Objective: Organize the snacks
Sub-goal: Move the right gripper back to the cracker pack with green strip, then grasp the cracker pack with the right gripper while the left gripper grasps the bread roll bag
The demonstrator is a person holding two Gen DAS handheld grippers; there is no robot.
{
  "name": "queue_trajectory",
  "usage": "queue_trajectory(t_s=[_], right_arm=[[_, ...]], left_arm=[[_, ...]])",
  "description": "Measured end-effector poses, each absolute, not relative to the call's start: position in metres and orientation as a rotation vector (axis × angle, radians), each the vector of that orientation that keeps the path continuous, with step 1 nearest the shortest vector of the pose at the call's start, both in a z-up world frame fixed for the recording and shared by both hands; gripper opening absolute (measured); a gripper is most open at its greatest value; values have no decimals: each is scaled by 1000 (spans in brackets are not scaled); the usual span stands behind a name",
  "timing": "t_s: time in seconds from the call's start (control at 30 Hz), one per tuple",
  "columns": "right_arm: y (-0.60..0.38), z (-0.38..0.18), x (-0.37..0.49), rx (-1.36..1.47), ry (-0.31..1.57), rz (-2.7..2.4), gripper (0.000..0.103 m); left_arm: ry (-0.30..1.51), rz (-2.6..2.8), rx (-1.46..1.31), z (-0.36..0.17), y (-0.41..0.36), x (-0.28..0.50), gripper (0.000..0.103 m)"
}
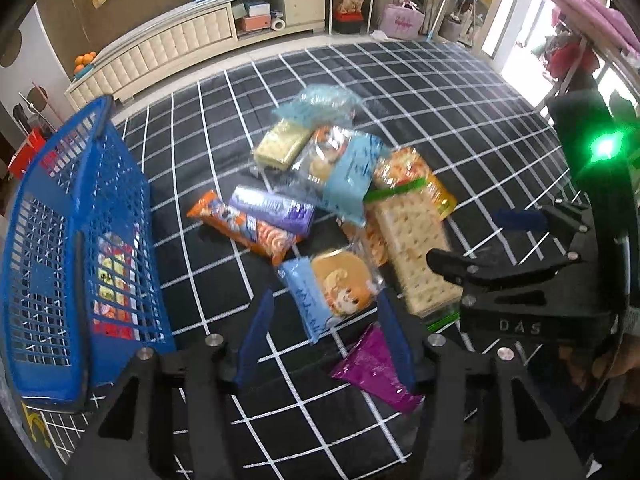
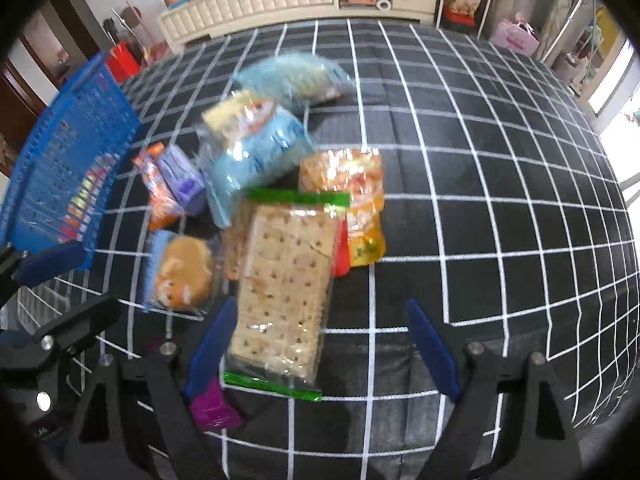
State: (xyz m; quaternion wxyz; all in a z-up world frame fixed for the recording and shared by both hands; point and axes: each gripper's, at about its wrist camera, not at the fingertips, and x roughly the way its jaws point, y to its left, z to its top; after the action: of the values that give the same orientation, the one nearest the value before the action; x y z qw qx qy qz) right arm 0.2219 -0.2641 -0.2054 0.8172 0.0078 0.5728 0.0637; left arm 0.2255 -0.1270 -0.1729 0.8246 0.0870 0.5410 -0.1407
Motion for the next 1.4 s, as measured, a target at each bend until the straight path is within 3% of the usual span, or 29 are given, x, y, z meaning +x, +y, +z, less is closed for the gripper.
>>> queue_trajectory(t_s=[0.57, 0.67, 0.7, 1.17, 1.3, 1.4], right_arm=[[-233, -238, 226, -103, 1228, 104, 88], [-228, -238, 219, -118, 1195, 131, 74], [-226, -236, 216, -128, 1180, 142, 64], [-277, -216, 183, 14, 1043, 158, 63], [-276, -217, 192, 24, 1040, 179, 63], [-274, -213, 195, 16, 1028, 169, 63]], left_arm=[[1264, -278, 49, -216, -98, 240, 52], [1278, -279, 10, -219, -94, 241, 52], [1275, -276, 7, -218, -93, 240, 52], [1241, -289, 44, -211, -128, 240, 52], [1237, -291, 76, -211, -143, 249, 65], [1229, -274, 103, -210, -153, 255, 65]])
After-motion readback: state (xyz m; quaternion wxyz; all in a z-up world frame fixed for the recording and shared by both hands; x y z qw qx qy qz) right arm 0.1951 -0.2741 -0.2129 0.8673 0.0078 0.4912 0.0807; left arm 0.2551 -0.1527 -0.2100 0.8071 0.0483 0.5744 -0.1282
